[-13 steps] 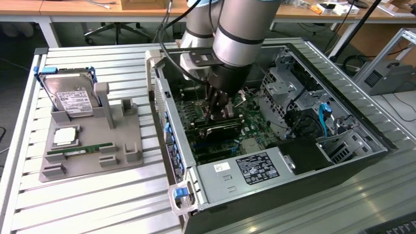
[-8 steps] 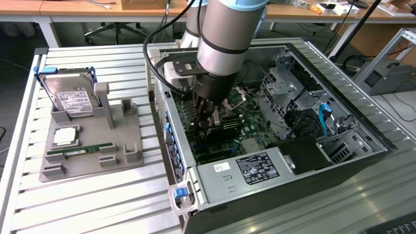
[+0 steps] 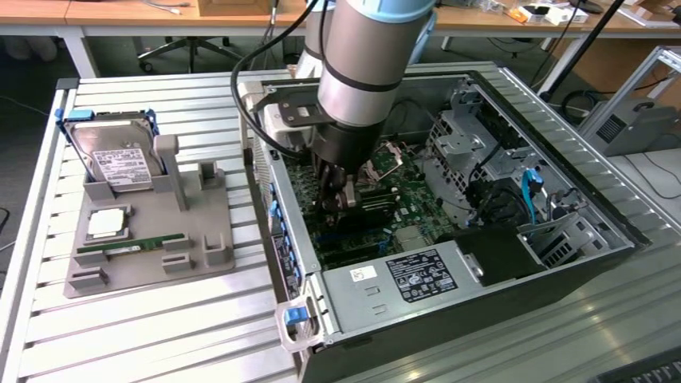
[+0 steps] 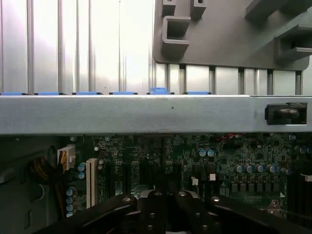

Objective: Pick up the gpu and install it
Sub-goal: 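Press down on the gpu until it lock into place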

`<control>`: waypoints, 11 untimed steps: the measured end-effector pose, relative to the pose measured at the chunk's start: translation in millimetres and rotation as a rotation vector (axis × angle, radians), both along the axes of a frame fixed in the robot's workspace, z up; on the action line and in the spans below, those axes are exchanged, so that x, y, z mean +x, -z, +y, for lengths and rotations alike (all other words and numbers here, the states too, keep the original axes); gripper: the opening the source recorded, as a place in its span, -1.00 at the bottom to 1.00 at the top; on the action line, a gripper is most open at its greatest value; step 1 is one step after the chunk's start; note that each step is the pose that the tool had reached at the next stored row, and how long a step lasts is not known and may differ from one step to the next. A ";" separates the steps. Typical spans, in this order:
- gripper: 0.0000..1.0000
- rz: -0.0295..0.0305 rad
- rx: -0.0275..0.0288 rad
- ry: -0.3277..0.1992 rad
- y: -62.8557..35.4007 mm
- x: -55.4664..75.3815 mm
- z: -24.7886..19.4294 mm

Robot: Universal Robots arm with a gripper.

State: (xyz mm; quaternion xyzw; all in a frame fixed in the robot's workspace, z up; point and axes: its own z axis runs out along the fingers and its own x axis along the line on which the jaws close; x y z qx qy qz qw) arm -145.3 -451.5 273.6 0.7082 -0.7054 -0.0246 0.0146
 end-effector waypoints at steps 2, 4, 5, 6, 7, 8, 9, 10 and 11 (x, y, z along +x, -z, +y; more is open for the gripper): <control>-0.79 0.0001 -0.0001 0.000 0.1 0.0 0.6; -0.79 0.0000 0.0001 0.000 0.3 0.0 0.9; -0.79 -0.0001 0.0001 0.000 0.3 0.0 1.0; -0.79 -0.0001 0.0001 0.000 0.4 0.0 1.4; -0.79 0.0000 0.0000 0.000 0.3 -0.1 1.9; -0.79 0.0000 0.0000 0.000 0.3 0.0 2.6; -0.79 0.0000 0.0000 0.000 0.3 0.0 2.8; -0.79 0.0000 0.0000 0.000 0.3 0.0 3.2; -0.79 0.0000 0.0000 0.000 0.3 0.0 3.7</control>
